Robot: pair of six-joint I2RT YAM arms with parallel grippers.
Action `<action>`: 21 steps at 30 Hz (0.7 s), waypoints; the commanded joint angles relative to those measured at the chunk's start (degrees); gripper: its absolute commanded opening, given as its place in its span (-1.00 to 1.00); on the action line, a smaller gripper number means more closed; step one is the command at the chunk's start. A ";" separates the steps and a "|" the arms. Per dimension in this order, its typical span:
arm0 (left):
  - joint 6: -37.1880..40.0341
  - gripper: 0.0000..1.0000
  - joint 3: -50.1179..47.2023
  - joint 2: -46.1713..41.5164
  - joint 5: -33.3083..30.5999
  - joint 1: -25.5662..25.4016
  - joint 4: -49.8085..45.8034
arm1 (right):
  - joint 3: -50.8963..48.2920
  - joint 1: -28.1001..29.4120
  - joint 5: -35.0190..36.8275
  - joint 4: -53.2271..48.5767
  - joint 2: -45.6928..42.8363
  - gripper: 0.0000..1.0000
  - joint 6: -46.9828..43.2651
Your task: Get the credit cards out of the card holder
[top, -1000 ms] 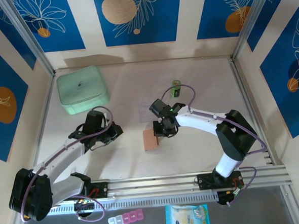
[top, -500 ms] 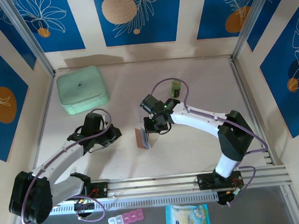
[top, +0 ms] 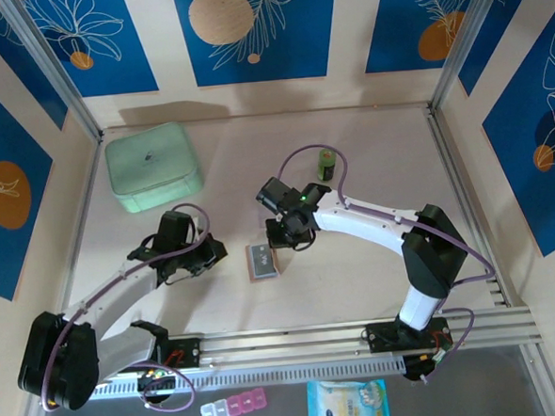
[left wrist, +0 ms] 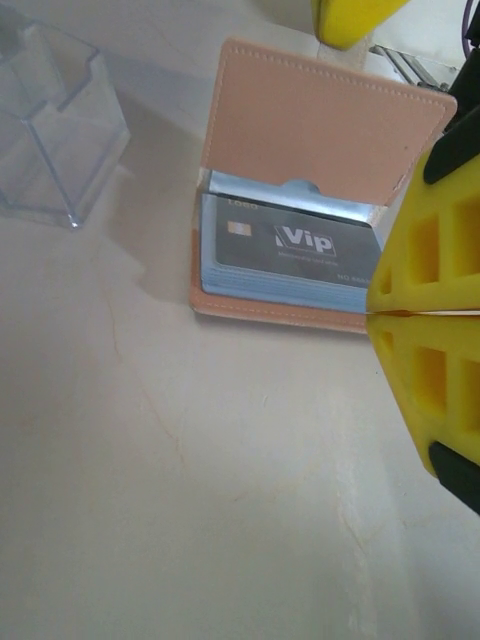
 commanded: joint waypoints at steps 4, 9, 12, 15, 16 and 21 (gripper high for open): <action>-1.78 -0.83 0.39 4.16 -0.52 -4.44 4.63 | -5.17 -3.14 1.98 -3.03 -3.73 -0.86 -0.60; -2.62 -0.95 1.61 7.96 -0.75 -7.36 7.14 | -7.96 -4.36 4.35 -4.03 -4.23 -0.86 -1.38; -3.54 -0.99 1.95 10.27 -1.22 -8.50 8.53 | -9.97 -5.06 4.37 -2.58 -4.31 -0.86 -1.64; -4.36 -1.00 2.31 12.96 -0.84 -9.40 10.37 | -12.02 -5.76 3.36 -0.07 -4.07 -0.86 -1.64; -4.63 -1.00 2.48 13.75 -0.53 -9.79 11.16 | -12.55 -5.89 3.02 0.81 -3.97 -0.86 -1.56; -4.98 -1.00 3.70 16.60 -0.65 -10.90 12.51 | -13.88 -6.08 2.28 3.73 -2.85 -0.86 -2.06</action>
